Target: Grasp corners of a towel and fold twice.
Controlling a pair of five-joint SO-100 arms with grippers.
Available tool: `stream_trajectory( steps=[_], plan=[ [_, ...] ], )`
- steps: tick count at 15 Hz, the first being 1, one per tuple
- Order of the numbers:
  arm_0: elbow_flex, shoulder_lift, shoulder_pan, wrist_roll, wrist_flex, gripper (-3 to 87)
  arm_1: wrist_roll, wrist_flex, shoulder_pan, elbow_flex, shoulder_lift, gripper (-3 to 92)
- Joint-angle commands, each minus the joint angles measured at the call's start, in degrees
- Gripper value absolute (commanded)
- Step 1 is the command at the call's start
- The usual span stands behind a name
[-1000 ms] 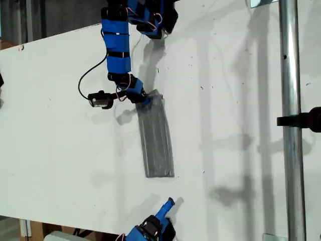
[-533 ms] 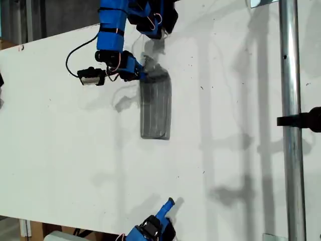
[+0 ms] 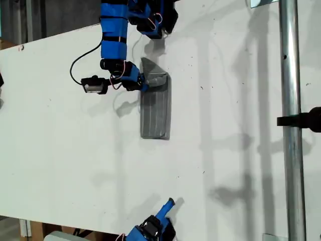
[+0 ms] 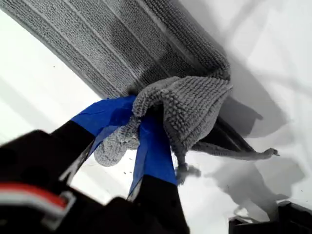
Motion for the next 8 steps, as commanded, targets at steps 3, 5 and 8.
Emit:
stream_trajectory(
  steps=[3, 5, 8],
  plan=[
    [-0.5, 0.4, -0.2, 0.0, -0.4, 18.6, 10.5, 9.7, 3.3, 17.1, 20.9, -0.4],
    [-0.6, 0.4, -0.7, 0.7, -0.4, 18.6, 11.1, 7.5, 5.1, 24.5, 31.7, 10.6],
    [-0.8, 0.4, -0.2, -0.2, -0.6, 18.4, 17.8, 15.9, 5.4, 26.8, 38.7, 42.2]
  ],
)
